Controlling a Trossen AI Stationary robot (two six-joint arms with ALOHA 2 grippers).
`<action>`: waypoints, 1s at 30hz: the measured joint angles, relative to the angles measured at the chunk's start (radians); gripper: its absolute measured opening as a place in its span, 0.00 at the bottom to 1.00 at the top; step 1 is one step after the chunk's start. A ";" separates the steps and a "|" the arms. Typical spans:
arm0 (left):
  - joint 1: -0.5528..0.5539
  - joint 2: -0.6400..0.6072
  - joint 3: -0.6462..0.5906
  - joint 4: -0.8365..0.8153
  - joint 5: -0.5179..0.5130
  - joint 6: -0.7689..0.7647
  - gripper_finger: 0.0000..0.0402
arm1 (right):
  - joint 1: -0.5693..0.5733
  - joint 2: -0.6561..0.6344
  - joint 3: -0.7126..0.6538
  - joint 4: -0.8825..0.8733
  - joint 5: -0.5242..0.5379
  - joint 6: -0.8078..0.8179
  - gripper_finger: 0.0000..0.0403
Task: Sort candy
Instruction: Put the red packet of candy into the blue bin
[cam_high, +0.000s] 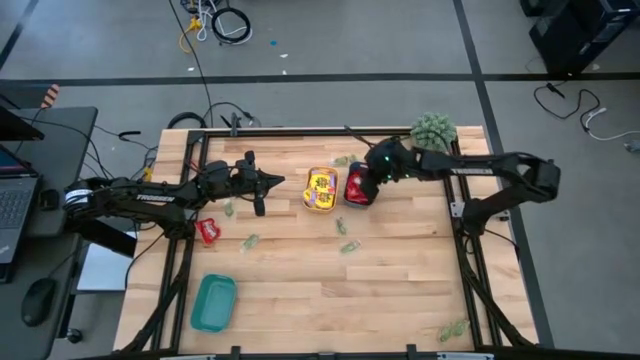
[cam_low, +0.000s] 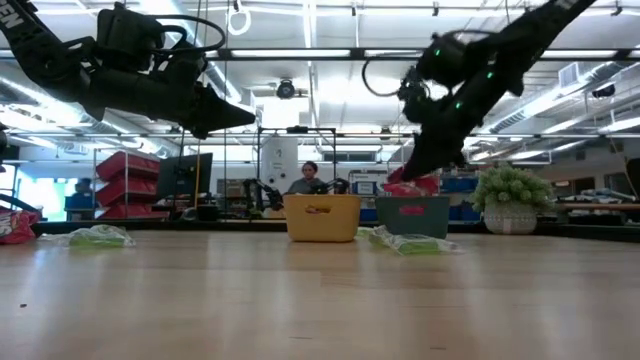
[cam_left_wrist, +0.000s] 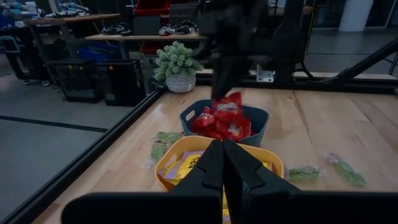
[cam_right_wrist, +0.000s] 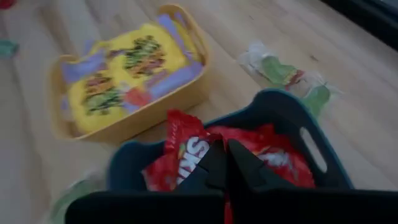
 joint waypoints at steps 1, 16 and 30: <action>0.000 0.000 0.000 0.000 0.000 0.000 0.00 | -0.015 0.024 0.000 0.014 -0.015 -0.007 0.00; 0.000 0.000 0.000 -0.009 0.000 -0.011 0.00 | -0.047 0.011 0.000 -0.106 0.077 -0.031 0.30; 0.000 0.000 0.000 -0.005 0.000 -0.033 0.00 | 0.064 -0.059 0.000 -0.015 0.122 -0.081 0.10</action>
